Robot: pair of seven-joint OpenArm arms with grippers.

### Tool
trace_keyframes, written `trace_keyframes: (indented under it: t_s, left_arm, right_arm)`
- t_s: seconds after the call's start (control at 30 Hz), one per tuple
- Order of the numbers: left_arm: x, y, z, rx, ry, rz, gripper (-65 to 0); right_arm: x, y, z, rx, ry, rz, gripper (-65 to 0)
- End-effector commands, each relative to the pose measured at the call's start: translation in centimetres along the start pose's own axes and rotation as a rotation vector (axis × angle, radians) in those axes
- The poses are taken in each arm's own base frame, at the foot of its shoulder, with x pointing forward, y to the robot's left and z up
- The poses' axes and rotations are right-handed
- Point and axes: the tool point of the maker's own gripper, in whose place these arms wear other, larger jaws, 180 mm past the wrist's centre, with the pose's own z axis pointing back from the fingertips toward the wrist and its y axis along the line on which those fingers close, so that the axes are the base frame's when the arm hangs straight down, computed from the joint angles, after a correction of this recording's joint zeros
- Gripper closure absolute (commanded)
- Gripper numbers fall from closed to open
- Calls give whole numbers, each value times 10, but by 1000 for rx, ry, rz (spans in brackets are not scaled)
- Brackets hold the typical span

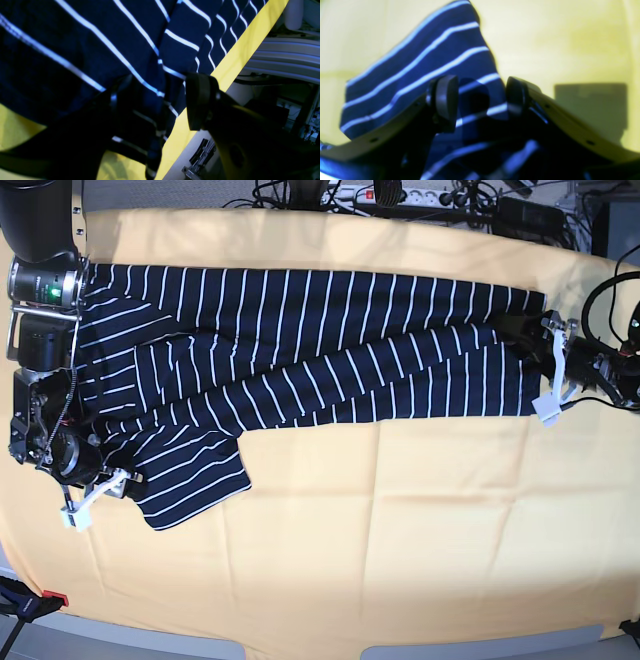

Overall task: Fold the T-shirt properly
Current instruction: 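Grasp the folded shirt ends with both grippers and straighten the strip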

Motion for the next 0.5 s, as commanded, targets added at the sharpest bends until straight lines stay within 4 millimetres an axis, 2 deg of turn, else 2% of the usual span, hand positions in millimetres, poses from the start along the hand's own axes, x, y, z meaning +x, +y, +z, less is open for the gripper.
trace_keyframes:
  t_s: [0.0, 0.13, 0.2, 0.23, 0.27, 0.33, 0.47]
  left_arm:
    - [-10, 12, 9, 62, 47, 1, -362]
    - [-6, 9, 4, 48, 41, -5, -362]
    - [-4, 7, 0, 39, 38, -9, -362]
    - [-3, 7, -1, 36, 36, -10, -362]
    - [-3, 6, -2, 34, 35, -11, -362]
    - [-3, 6, -2, 34, 35, -11, -362]
    - [-2, 6, -1, 35, 33, -13, -362]
  right_arm:
    - [24, 7, 3, 23, -54, 18, -332]
    - [22, 19, -2, 67, -55, 43, -332]
    - [26, 22, -1, 81, -60, 63, -302]
    - [29, 24, 0, 87, -63, 79, -255]
    - [33, 25, 1, 95, -68, 96, -180]
    - [40, 27, 4, 105, -75, 116, 0]
    - [50, 20, 12, 88, -87, 130, 0]
